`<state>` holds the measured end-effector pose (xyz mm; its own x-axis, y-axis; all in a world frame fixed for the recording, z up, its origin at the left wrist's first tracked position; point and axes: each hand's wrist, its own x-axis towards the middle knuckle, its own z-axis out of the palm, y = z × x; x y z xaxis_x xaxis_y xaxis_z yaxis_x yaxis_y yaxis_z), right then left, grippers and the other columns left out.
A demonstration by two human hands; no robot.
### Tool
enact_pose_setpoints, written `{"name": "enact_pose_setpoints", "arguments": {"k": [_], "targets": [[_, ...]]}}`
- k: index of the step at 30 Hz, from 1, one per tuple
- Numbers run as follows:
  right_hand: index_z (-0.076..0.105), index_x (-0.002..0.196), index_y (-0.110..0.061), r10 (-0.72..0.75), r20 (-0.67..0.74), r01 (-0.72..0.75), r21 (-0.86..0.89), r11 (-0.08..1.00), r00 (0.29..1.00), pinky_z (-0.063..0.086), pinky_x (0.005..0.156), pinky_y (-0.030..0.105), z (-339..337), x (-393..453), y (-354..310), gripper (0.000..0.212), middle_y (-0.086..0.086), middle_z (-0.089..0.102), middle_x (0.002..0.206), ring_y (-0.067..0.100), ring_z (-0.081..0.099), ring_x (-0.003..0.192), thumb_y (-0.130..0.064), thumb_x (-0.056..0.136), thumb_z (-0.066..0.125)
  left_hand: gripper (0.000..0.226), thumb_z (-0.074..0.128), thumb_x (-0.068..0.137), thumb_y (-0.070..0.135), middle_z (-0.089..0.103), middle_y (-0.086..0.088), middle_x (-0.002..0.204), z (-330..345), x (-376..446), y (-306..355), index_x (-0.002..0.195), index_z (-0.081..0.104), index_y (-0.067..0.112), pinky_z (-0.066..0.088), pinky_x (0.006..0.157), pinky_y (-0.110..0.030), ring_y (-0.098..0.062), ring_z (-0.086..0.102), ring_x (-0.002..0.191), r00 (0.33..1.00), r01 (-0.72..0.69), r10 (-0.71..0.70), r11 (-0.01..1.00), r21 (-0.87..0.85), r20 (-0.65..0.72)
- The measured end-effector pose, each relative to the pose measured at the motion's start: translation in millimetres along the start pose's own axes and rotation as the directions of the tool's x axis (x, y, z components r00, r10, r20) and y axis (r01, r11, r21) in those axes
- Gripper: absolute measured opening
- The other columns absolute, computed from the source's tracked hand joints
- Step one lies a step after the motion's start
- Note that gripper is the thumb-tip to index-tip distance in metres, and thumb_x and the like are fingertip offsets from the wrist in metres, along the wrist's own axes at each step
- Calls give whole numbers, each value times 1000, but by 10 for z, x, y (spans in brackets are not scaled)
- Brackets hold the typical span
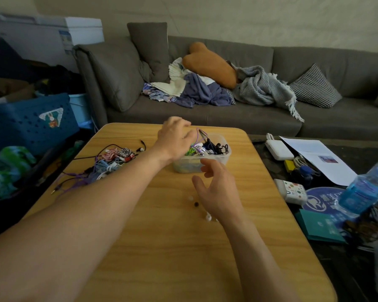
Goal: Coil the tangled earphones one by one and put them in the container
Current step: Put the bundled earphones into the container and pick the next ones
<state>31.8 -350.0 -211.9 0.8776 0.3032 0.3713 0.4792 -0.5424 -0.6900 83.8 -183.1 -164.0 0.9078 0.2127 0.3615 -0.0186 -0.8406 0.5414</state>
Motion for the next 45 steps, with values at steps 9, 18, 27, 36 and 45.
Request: {"name": "enact_pose_setpoints", "arguments": {"k": [9, 18, 27, 36, 45], "targets": [[71, 106, -15, -34, -30, 34, -8, 999, 999, 39, 72, 21, 189, -73, -216, 19, -3, 70, 96, 13, 58, 83, -22, 88, 67, 45, 63, 82, 7, 51, -2, 132, -894, -687, -623, 121, 64, 28, 31, 109, -42, -28, 34, 130, 919, 129, -321, 793, 595, 229], [70, 107, -18, -136, 142, 136, 8, 991, 980, 47, 74, 18, 353, -266, -395, 18, -6, 66, 97, 5, 59, 82, -23, 90, 66, 17, 71, 85, 32, 52, -2, 107, -1163, -917, -794, 98, 61, 28, 41, 89, -39, -20, 44, 95, 980, 175, -198, 884, 433, 8], [61, 123, -22, -23, 181, -57, 428, 902, 983, 56, 75, 21, 343, -335, -486, 37, -9, 67, 100, 1, 64, 88, -20, 87, 72, 7, 64, 92, 13, 72, 7, 86, -1074, -1080, -523, 98, 61, 13, 53, 79, -28, -8, 68, 84, 980, 151, -178, 956, -253, -90], [55, 131, -22, -22, 279, -169, 641, 749, 960, 61, 75, 35, 473, -319, -605, 53, 2, 67, 106, 20, 71, 89, -28, 83, 79, 17, 59, 95, 10, 74, -1, 95, -711, -1420, -261, 110, 65, 13, 55, 66, -17, -7, 72, 83, 962, 206, -272, 755, -622, -11], [64, 105, -3, 214, 247, -324, 793, 516, 945, 57, 77, 43, 381, -153, -546, 18, 10, 73, 97, 22, 68, 89, -17, 100, 54, 48, 70, 81, 3, 55, 0, 129, -409, -1443, -599, 126, 59, 16, 34, 111, -41, -18, 42, 129, 970, -59, 60, 998, 7, -234]]}}
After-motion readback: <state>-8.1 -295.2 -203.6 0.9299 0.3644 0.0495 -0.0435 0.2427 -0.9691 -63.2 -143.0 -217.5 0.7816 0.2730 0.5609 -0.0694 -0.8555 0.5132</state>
